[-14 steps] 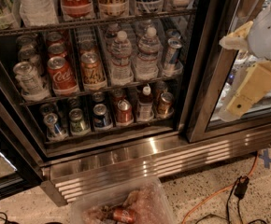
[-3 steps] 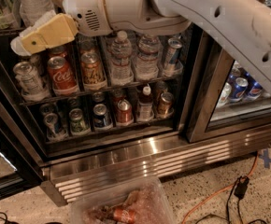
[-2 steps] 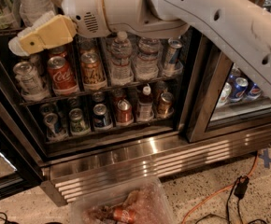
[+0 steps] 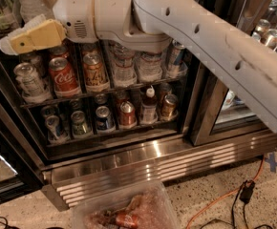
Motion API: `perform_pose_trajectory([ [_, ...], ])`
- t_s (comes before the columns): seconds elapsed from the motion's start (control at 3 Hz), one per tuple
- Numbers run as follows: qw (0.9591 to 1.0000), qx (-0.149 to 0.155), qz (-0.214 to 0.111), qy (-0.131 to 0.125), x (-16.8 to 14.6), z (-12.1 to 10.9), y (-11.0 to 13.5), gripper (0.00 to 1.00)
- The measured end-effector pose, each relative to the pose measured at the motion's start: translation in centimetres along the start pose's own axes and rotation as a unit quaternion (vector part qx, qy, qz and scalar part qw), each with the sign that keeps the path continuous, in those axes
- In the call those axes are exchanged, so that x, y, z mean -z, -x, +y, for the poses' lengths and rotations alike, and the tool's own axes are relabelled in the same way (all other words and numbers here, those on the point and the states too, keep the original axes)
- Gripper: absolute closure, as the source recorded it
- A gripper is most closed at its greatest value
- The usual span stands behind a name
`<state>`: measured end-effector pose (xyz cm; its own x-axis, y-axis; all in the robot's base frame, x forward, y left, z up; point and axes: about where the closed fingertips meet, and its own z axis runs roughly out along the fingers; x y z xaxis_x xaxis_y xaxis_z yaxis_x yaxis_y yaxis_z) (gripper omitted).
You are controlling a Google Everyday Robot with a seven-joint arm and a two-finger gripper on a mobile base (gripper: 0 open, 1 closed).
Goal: Pick green can from top shelf of fridge
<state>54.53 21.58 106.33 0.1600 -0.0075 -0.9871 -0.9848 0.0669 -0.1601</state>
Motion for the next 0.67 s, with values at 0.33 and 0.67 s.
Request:
perform_pose_trajectory([
  [0.33,0.9993,-0.011,-0.035,0.009,-1.39,-0.73,-1.33,0.0],
  [0.67,0.9989,-0.017,-0.042,0.014,-2.19,-0.95,-1.91,0.0],
])
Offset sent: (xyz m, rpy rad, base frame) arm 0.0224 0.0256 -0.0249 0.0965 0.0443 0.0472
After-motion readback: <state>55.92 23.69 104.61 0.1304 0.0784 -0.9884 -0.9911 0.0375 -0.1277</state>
